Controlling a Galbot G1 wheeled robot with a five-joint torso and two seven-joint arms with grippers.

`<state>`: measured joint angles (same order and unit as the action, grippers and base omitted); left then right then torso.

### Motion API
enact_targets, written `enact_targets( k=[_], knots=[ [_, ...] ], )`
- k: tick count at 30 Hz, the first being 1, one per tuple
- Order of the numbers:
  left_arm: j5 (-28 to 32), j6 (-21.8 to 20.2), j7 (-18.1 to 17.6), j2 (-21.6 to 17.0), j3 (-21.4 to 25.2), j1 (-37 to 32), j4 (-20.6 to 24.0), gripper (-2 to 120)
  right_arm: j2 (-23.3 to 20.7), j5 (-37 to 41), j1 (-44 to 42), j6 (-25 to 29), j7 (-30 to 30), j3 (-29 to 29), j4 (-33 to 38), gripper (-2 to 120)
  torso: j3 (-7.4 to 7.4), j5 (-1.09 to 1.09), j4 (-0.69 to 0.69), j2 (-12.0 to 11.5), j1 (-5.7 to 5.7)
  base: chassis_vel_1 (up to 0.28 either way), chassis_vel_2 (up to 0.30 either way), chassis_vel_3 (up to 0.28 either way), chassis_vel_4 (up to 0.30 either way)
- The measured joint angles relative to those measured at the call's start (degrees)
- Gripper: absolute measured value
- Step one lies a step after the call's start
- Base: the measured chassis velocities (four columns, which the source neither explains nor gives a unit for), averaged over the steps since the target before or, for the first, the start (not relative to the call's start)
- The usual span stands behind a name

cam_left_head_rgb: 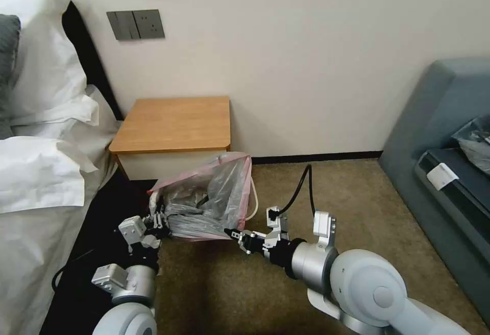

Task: Pick up the garbage bag from the table and place it over the trash can.

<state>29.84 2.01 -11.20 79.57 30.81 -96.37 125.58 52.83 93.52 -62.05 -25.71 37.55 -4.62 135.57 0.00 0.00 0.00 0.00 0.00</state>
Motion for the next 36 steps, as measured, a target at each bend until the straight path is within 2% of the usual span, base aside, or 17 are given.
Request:
enact_targets(
  k=[11, 16, 18, 19, 22, 23, 26, 27, 31, 32, 35, 36],
  knots=[
    [1.0, -0.2, -0.7, 0.0, 0.1, 0.1, 0.3, 7, 1.0, -2.1, -2.5, -1.2, -0.7, 2.0, -1.0, 0, 0.00, 0.00, 0.00, 0.0, 0.00, 0.000, 0.000, 0.000, 0.000],
    [0.9, -0.2, -0.8, 0.0, 0.2, 0.2, 0.0, 7, 0.4, -2.6, -3.8, -2.7, 1.5, 4.1, 1.4, 1, 0.00, -0.01, 0.01, 0.0, 0.00, 0.000, 0.000, 0.000, 0.000],
    [1.0, -0.2, -1.0, -0.2, 0.3, 0.3, 0.0, 7, -0.2, -3.3, -5.4, -3.1, 1.5, 6.2, 3.0, 9, 0.00, 0.00, 0.00, 0.0, 0.00, 0.000, 0.000, 0.000, 0.000],
    [1.0, -0.2, -1.0, -0.2, 0.3, 0.3, 0.0, 7, -0.2, -3.3, -5.4, -3.1, 1.5, 6.2, 3.0, 9, 0.00, 0.00, 0.00, 0.0, 0.00, 0.000, 0.000, 0.000, 0.000],
    [1.3, -0.2, -1.0, -0.4, 0.2, 0.3, 0.0, 7, -1.4, -5.0, -7.1, -2.3, 0.1, 8.5, 5.2, 24, 0.00, 0.00, -0.01, 0.0, 0.00, 0.000, 0.000, 0.000, 0.000],
    [1.3, -0.2, -1.0, -0.4, 0.2, 0.3, 0.0, 7, -1.4, -5.0, -7.1, -2.3, 0.1, 8.5, 5.2, 24, 0.00, 0.00, -0.01, 0.0, 0.00, 0.000, 0.000, 0.000, 0.000],
    [1.3, -0.3, -0.9, -0.6, 0.0, 0.3, 0.0, 7, -1.1, -6.2, -5.2, -1.6, -1.8, 8.8, 5.6, 37, 0.00, 0.00, 0.00, 0.0, 0.00, 0.000, 0.000, 0.000, 0.000],
    [1.3, -0.3, -0.9, -0.6, 0.0, 0.3, 0.0, 7, -1.1, -6.2, -5.2, -1.6, -1.8, 8.8, 5.6, 37, 0.00, 0.00, 0.00, 0.0, 0.00, 0.000, 0.000, 0.000, 0.000],
    [1.3, -0.3, -0.6, -0.7, 0.0, 0.0, 0.2, 7, -0.3, -10.4, -2.3, -1.9, -5.3, 7.8, 3.3, 57, 0.00, -0.01, 0.00, 0.0, 0.00, 0.000, 0.000, 0.000, 0.000],
    [1.3, -0.3, -0.6, -0.7, 0.0, 0.0, 0.2, 7, -0.3, -10.4, -2.3, -1.9, -5.3, 7.8, 3.3, 57, 0.00, -0.01, 0.00, 0.0, 0.00, 0.000, 0.000, 0.000, 0.000],
    [1.3, -0.3, -0.3, -0.8, 0.0, -0.2, 0.6, 7, 0.4, -12.7, -1.7, -2.3, -6.9, 7.3, 1.4, 71, 0.00, -0.01, 0.01, 0.0, 0.00, 0.000, 0.000, 0.000, 0.000],
    [1.3, -0.3, -0.3, -0.8, 0.0, -0.2, 0.6, 7, 0.4, -12.7, -1.7, -2.3, -6.9, 7.3, 1.4, 71, 0.00, -0.01, 0.01, 0.0, 0.00, 0.000, 0.000, 0.000, 0.000]
  ],
)
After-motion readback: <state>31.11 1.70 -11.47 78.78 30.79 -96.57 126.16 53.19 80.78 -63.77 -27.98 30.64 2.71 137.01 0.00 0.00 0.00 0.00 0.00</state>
